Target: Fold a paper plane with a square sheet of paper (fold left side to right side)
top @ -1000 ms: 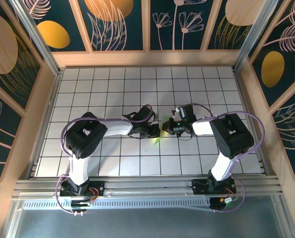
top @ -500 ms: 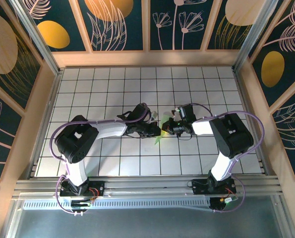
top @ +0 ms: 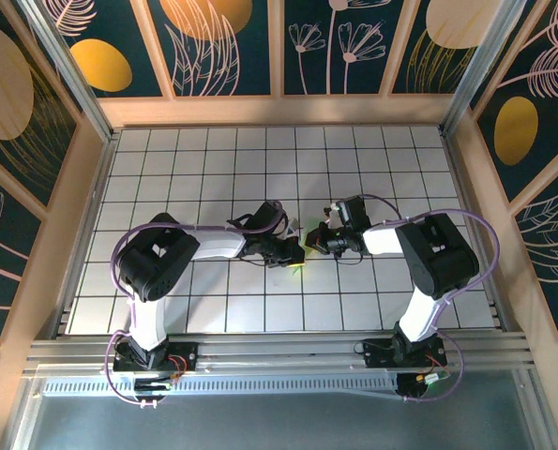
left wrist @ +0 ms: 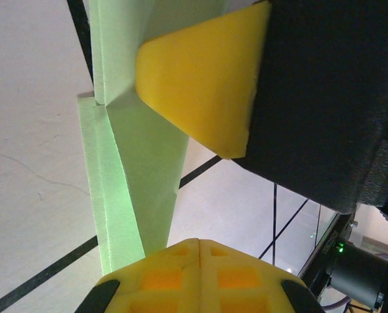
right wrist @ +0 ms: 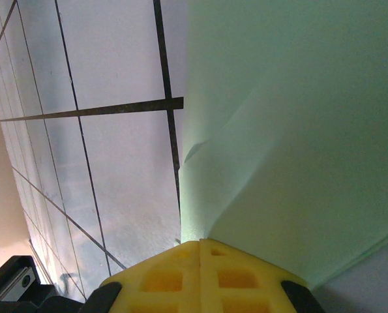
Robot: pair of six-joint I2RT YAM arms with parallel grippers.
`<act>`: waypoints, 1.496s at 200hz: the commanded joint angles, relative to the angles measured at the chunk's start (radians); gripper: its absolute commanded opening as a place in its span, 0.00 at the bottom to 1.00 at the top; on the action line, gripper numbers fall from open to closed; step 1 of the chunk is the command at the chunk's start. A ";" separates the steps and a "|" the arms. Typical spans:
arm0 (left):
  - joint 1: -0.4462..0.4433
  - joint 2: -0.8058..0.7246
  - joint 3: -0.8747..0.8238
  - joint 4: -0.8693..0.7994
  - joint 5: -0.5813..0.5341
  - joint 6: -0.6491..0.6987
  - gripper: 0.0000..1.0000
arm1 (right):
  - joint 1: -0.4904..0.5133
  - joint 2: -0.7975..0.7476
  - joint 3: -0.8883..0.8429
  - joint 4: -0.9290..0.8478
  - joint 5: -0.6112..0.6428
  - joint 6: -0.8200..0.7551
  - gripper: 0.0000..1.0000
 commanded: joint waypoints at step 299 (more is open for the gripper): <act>0.001 0.022 -0.035 -0.036 -0.063 0.004 0.00 | 0.002 0.063 -0.007 -0.169 0.137 -0.064 0.00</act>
